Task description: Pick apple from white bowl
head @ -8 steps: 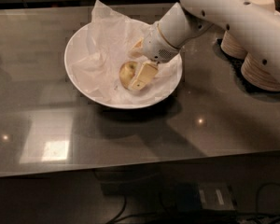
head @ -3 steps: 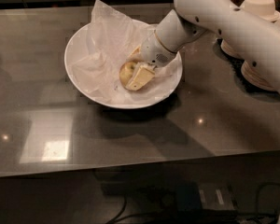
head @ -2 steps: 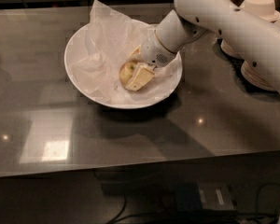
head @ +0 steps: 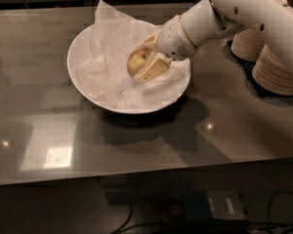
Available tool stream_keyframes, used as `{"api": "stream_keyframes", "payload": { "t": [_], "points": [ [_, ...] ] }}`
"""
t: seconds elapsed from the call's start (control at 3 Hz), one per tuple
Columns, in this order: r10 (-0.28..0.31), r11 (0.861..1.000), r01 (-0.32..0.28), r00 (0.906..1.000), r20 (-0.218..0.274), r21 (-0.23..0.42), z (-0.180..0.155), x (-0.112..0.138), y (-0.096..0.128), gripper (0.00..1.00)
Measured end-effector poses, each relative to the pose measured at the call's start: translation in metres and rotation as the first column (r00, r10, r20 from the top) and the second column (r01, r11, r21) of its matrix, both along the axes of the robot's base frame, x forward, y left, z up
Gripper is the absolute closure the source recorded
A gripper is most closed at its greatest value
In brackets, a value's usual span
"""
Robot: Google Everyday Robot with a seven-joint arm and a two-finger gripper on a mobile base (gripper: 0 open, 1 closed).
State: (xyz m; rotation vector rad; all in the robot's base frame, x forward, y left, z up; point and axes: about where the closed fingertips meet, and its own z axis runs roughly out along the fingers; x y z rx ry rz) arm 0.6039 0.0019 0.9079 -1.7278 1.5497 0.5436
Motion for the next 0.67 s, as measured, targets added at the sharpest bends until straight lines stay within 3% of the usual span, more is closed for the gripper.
{"api": "stream_keyframes", "payload": {
  "t": [0.67],
  "points": [
    [0.036,0.987,-0.044,0.9979,0.054,0.155,0.075,-0.022,-0.015,1.00]
  ]
}}
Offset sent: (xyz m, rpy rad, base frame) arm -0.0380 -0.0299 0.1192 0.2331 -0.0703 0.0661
